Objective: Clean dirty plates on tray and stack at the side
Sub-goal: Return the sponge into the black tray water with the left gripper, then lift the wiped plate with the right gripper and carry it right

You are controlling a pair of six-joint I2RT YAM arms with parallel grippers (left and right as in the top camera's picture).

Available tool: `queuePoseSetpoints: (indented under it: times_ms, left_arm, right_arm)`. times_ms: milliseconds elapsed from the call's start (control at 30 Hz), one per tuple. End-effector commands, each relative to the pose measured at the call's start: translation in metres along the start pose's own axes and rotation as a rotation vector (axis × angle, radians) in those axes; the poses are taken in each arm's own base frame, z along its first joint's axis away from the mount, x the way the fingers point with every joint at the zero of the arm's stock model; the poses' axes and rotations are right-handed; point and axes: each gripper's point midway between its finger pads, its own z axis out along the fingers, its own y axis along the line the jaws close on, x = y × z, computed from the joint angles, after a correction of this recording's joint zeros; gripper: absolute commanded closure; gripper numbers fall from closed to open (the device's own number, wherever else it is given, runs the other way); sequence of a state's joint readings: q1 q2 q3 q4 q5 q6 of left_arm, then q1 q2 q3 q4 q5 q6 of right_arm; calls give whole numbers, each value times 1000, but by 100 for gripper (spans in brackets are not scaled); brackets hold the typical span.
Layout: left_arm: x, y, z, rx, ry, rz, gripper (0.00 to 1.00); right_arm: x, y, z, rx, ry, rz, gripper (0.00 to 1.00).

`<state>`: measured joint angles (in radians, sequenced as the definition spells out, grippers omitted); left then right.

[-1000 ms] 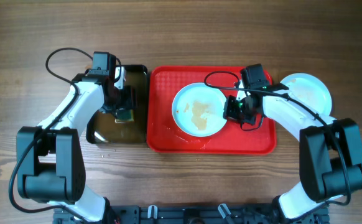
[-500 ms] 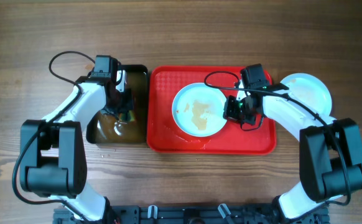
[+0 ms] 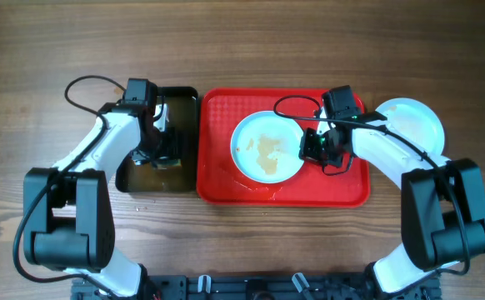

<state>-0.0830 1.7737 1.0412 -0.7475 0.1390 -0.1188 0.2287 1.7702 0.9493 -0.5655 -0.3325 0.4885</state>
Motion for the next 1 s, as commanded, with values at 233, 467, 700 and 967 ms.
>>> queuePoseSetpoints:
  times_ms: [233, 467, 700, 967]
  left_arm:
    - [4, -1, 0, 11, -10, 1, 96]
    - [-2, -11, -14, 55, -19, 4, 11]
    - [-2, -11, -14, 55, -19, 4, 10]
    - [-4, -12, -14, 57, -27, 5, 2]
  right_arm:
    - [7, -4, 8, 10, 34, -8, 94]
    - [-5, 3, 8, -16, -16, -28, 84]
    - [-1, 11, 8, -67, 5, -74, 96]
    - [-44, 16, -78, 54, -350, -165, 95]
